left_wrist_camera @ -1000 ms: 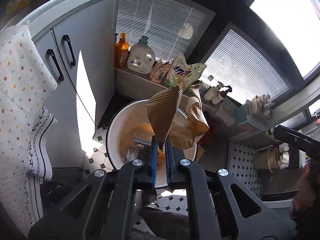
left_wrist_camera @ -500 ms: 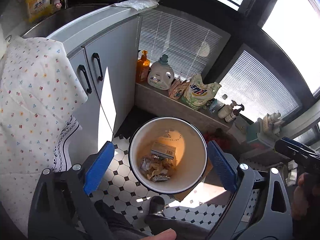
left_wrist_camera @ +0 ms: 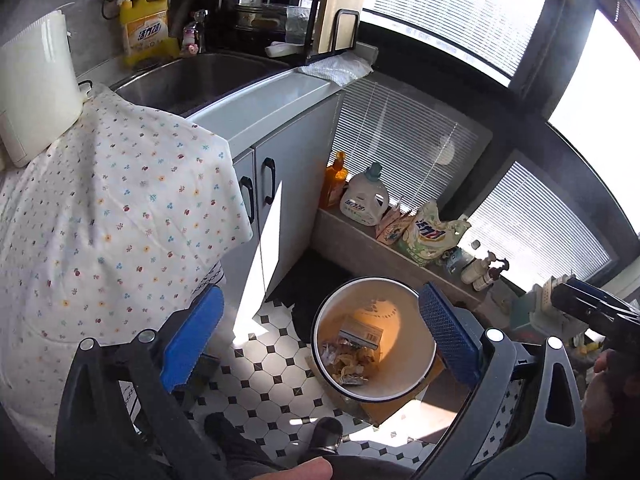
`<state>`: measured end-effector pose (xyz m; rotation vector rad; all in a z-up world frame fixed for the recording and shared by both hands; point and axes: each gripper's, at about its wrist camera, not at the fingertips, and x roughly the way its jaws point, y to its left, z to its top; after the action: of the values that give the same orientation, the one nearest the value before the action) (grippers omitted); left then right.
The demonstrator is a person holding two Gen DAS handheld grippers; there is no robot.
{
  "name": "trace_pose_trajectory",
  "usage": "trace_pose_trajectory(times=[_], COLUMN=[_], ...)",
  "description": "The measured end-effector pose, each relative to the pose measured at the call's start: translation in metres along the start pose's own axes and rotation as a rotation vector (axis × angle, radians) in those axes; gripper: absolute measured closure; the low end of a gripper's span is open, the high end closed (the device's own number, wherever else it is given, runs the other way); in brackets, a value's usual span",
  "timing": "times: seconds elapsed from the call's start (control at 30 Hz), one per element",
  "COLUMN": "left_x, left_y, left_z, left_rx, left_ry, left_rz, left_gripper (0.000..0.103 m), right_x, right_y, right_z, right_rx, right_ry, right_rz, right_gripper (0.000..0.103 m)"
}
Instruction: Collect trash
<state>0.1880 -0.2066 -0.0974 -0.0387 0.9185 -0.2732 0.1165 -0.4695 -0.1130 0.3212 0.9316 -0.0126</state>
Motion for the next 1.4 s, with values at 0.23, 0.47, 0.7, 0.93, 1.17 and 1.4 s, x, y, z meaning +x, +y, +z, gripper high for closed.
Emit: trace_pose_trajectory(times=[0.23,0.47,0.7,0.93,1.17,1.4], left_x=[-0.056,-0.115,-0.175,-0.235,-0.286,-0.324], left_y=[0.031,0.071,0.115,0.151,0.173,0.185], left_z=[0.001,-0.012,-0.034,-0.066,-0.104,-0.140], left_rx=[-0.082,-0.128,-0.153,-0.179,-0.194,-0.193], left_ry=[-0.073,-0.146,-0.220,-0.271,-0.317,-0.348], left_rz=[0.076,0.150,0.197,0.225,0.244,0.255], left_gripper=[0.006,0.006,0.006,0.006,0.006,0.006], right_x=[-0.023,-0.049,-0.073,-0.103,-0.132,-0.159], right_y=[0.042,0.098,0.156,0.203,0.238,0.257], right_z=[0.020,0.026,0.005,-0.029,-0.073,-0.115], right_rx=[-0.088,-0.159,-0.201,-0.219,-0.245,-0.263], right_ry=[-0.038,-0.103,-0.134,-0.152,-0.170,-0.195], right_rz=[0.063,0.116,0.155,0.173,0.179,0.178], right_gripper=[0.008,0.008,0.008,0.008,0.008,0.008])
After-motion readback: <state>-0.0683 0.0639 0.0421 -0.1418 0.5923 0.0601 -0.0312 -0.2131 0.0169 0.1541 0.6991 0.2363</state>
